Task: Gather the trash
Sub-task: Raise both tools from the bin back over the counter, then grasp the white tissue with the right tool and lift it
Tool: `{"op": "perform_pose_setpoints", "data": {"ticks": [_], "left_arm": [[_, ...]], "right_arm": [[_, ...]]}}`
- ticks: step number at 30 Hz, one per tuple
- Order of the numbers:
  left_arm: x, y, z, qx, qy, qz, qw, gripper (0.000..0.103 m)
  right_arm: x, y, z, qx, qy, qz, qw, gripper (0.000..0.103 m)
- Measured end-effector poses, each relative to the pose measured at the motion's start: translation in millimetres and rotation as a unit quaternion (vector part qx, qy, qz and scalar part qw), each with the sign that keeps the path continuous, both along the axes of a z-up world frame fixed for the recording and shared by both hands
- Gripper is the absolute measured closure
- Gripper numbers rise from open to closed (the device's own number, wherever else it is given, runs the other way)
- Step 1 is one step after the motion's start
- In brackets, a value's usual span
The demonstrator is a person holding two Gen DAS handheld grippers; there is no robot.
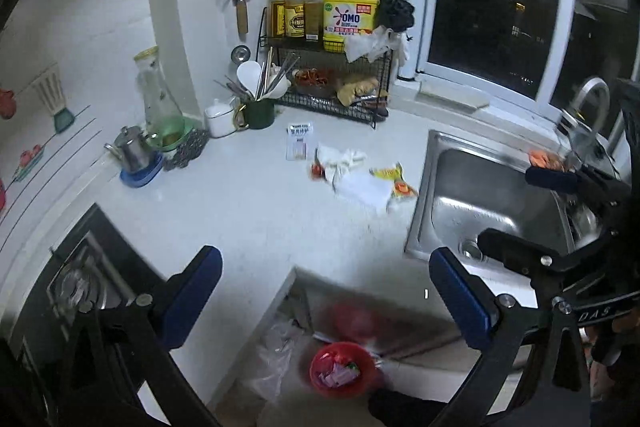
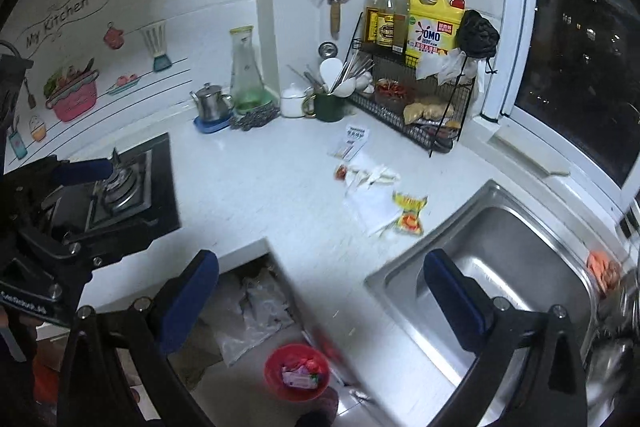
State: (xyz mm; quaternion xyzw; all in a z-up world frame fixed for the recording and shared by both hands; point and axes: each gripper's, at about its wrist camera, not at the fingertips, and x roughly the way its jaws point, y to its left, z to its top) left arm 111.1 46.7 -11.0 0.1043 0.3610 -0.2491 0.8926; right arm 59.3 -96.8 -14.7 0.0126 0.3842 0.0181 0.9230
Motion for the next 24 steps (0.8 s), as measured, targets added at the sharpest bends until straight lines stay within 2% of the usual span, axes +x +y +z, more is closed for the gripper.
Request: {"op": "perform_pose_setpoints", "data": {"ticks": [6,9,13,18,24], "left_arm": [[74,-50,-10,0.002,0.02,0.009,0.9998,0.0],[104,-60,-20,0.012,0.025,0.032,0.9991,0.0],[140,-66,-42,0.014,0.054,0.047,0.9973,0.0],[174,-64,-80,0.014,0.104,0.071,0.9919,0.0],[196,-59,-131,0.045,0.159,0.092,0.982,0.0]], "right_arm": [[63,-46,-3,0.004,0.022,0.012,1.0,0.001],[101,-66,-13,0.009,0.044,0.032,0.998,0.001],[133,-74,-28,0.003,0.065,0.06,0.996,0.001],[175,-74,-61,0.013,0.114,0.117,0.987,0.001],[215,-65,-116,0.015,0.176,0.171,0.969,0.001]]}}
